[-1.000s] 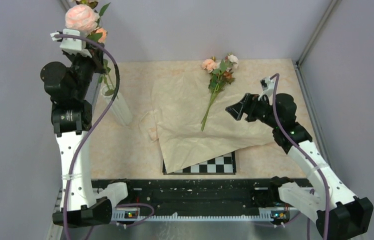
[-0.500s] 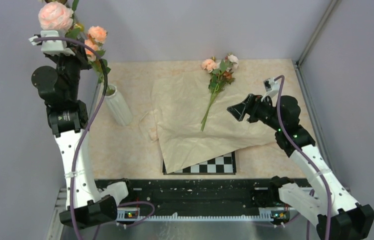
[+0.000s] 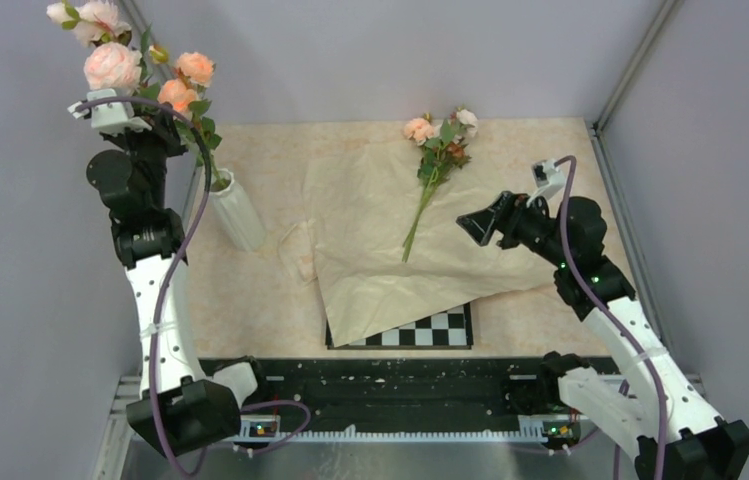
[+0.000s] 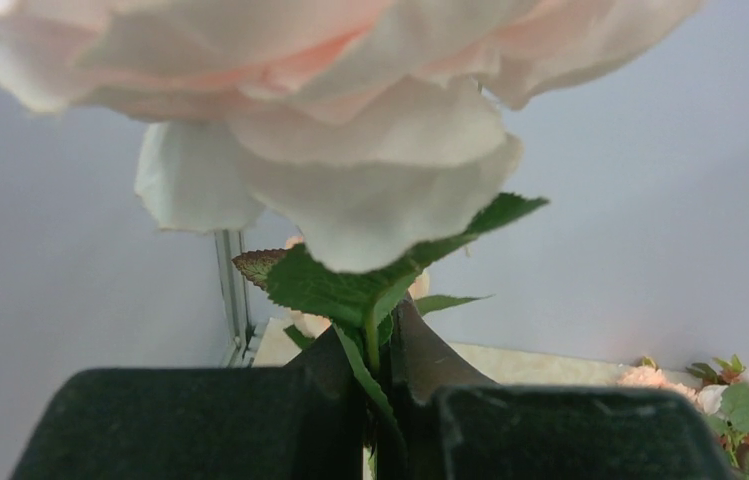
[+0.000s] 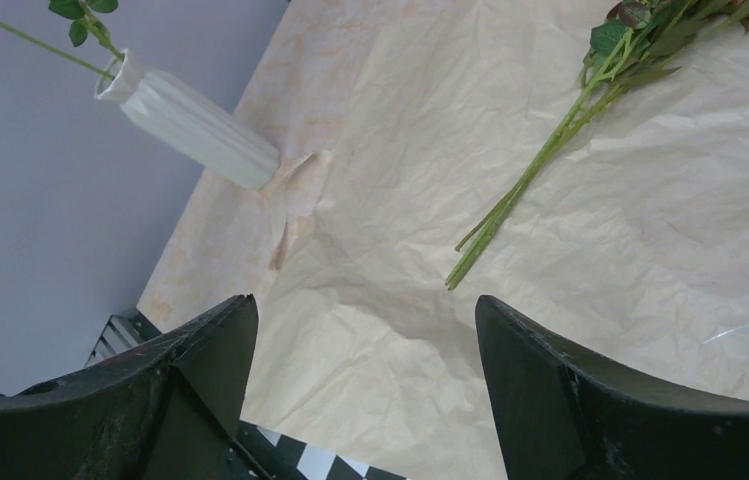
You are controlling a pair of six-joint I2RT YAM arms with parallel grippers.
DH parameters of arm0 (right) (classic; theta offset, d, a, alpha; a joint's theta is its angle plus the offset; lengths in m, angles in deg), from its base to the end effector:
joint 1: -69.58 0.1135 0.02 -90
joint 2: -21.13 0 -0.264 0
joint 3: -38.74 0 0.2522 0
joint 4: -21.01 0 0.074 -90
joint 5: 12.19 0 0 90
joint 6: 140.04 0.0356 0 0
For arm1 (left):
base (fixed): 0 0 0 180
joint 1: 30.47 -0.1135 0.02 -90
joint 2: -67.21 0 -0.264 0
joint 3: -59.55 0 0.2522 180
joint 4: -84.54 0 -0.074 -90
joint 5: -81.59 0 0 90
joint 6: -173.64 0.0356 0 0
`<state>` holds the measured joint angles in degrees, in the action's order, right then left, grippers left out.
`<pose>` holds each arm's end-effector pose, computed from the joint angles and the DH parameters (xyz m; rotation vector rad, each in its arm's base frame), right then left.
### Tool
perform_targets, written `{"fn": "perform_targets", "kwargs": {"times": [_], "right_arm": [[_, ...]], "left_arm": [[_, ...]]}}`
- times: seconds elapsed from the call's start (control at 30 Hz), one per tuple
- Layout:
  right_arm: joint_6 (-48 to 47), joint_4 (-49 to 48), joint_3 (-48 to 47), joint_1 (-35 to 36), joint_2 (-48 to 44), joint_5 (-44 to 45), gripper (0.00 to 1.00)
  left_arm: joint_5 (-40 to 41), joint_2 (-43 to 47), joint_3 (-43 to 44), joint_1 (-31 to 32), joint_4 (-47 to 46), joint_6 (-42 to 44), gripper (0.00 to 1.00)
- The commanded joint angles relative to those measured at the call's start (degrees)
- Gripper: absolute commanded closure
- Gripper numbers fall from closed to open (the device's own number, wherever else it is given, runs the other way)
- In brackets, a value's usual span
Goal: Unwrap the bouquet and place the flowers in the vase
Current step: Insert the fake flower into the vase.
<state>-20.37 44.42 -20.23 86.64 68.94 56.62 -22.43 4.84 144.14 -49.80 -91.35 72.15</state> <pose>0.1825 0.0695 0.3352 -0.0738 1.8624 0.9057 0.2239 0.0694 0.4765 -0.1275 1.2581 -0.0354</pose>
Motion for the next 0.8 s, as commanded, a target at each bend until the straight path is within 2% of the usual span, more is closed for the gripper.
{"fn": "perform_targets", "kwargs": {"times": [0.0,0.43,0.77], "right_arm": [[0.5,-0.76,0.94,-0.78,-2.02,-0.82,0.18],[0.99,-1.56,2.17,-0.78,-2.37,-1.45,0.19],[1.12,-1.92,3.26,-0.75,-2.36,-1.92,0.19]], "left_arm": [[0.82,0.87,-3.06,-1.42,-8.68,-2.83,1.0],[3.59,0.58,-14.89,-2.35,-15.19,-6.4,1.0],[2.93,-0.91,-20.35,-2.38,-17.29,-8.1,0.97]]}}
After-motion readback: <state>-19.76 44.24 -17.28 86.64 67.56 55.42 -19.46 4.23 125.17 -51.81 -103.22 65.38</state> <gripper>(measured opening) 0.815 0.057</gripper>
